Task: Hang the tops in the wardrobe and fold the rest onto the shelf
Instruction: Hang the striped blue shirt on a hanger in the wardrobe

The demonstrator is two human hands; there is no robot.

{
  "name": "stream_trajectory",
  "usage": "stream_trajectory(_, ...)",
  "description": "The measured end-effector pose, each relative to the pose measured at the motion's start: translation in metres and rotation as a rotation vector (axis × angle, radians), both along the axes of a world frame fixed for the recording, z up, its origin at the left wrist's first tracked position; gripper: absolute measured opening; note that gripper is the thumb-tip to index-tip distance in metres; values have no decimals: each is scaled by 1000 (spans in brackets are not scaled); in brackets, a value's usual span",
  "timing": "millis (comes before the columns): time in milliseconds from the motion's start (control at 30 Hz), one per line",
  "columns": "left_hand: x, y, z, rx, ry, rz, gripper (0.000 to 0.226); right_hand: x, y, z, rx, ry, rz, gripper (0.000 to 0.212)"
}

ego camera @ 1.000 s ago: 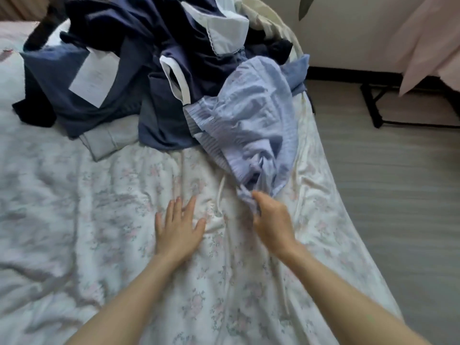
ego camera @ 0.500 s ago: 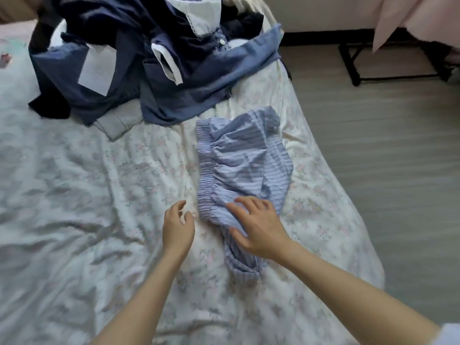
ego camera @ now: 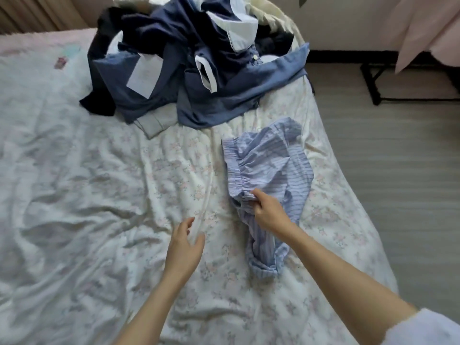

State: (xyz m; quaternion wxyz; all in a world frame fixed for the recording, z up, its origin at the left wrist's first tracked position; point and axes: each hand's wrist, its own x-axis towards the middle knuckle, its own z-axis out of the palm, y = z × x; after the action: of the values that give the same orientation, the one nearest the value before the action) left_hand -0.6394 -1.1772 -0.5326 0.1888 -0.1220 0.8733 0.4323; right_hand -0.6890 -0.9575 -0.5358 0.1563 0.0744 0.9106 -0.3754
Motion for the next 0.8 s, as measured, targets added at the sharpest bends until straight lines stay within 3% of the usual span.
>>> stream_trajectory(267, 24, 43, 86, -55, 384, -599, 99, 103, 41, 142, -310, 205, -304, 39)
stream_trajectory(333, 34, 58, 108, -80, 436, -712, 103, 140, 44, 179, -405, 258, -386, 29)
stream_trajectory(433, 50, 83, 131, -112, 404, -847, 85, 192, 50, 227, -581, 341, -562, 17)
stream_trajectory(533, 81, 108, 152, 111, 287, -935, 9, 261, 55, 262, -692, 404, -794, 21)
stream_trajectory(600, 109, 129, 167, 232, 189, -1037, 19, 318, 59, 276, -689, 441, -943, 15)
stream_trajectory(700, 156, 161, 195, 287, 103, -1252, 18, 403, 57, 280, -462, 399, -1072, 7)
stream_trajectory(800, 217, 187, 221, 300, 50, -1526, 31, 481, 41, 270, -309, 289, -1166, 18)
